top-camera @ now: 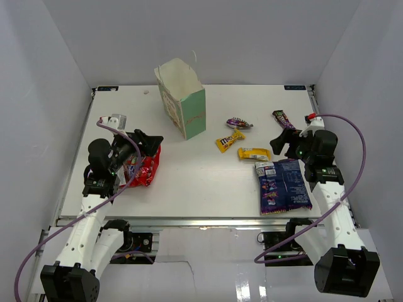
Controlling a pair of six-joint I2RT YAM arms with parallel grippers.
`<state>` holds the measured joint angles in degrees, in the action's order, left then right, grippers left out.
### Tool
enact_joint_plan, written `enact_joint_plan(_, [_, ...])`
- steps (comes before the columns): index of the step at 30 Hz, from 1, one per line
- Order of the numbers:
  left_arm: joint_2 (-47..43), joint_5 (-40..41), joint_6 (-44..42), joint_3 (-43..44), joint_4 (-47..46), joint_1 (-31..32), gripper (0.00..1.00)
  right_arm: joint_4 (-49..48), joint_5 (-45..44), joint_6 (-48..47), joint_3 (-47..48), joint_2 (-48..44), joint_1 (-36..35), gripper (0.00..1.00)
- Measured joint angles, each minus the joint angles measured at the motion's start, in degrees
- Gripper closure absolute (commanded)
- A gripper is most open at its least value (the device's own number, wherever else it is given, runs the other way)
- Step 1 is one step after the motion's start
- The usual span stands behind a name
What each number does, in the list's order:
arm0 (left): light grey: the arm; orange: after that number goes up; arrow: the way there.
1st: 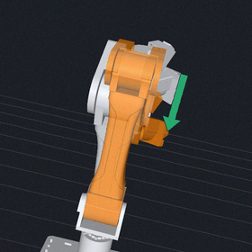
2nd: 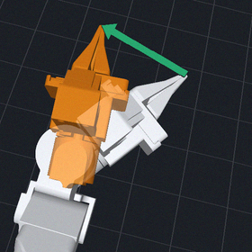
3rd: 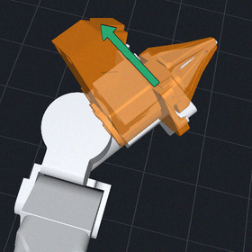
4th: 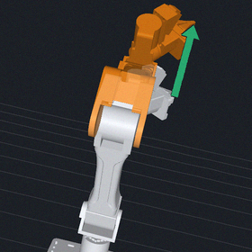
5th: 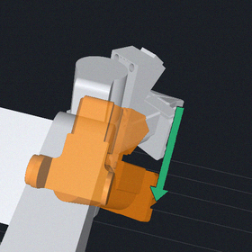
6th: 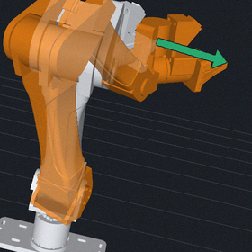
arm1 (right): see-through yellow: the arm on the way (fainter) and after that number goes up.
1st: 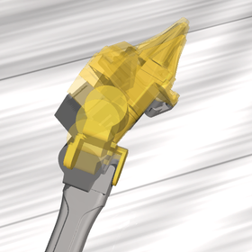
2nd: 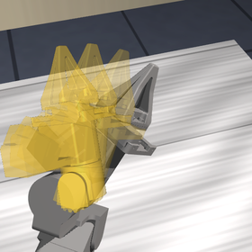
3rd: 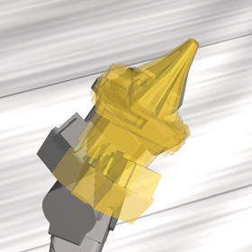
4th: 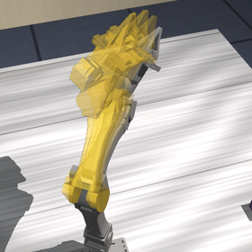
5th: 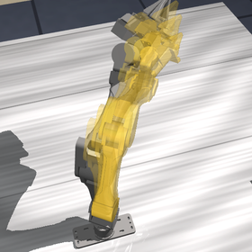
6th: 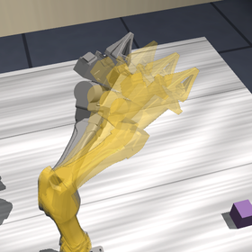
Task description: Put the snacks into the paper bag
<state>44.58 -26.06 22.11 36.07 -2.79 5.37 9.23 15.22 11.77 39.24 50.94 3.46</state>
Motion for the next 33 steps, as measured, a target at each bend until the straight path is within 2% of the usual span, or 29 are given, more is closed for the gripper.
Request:
enact_joint_plan(5, [-0.07,-0.07,0.07,0.09,0.26,0.0,0.02,-2.86,6.45,-2.73,-1.03,-0.09,0.04,0.1])
enact_joint_plan(8, [-0.17,-0.09,0.2,0.09,0.28,0.0,0.02,-3.3,15.82,-12.15,-2.32,0.87,-1.03,0.1])
enact_joint_plan(10, [-0.26,-0.07,0.26,0.09,0.26,0.0,0.02,-0.92,20.0,-22.49,-1.81,3.04,-5.38,0.1])
enact_joint_plan(13, [-0.26,-0.13,0.37,0.09,0.35,0.0,0.02,6.21,21.55,-38.84,1.75,8.61,-16.17,0.1])
enact_joint_plan(15, [-0.26,-0.11,0.42,0.09,0.48,0.0,0.02,8.98,22.62,-46.88,3.26,11.45,-19.96,0.1])
enact_joint_plan(21, [-0.26,0.07,0.22,0.09,1.38,0.0,0.02,21.81,21.51,-85.74,8.04,21.38,-21.55,0.0])
enact_joint_plan(24, [-0.26,0.22,0.13,0.09,1.57,0.0,0.02,24.37,18.08,-96.72,11.21,27.74,-21.9,0.09])
enact_joint_plan(28, [-0.26,0.35,-0.13,0.09,1.79,0.0,0.02,23.52,14.67,-103.58,16.9,35.54,-22.45,0.11])
enact_joint_plan(33, [-0.2,0.96,-0.46,0.09,2.05,0.0,0.02,21.07,12.11,-105.22,25.57,43.17,-23.89,0.2])
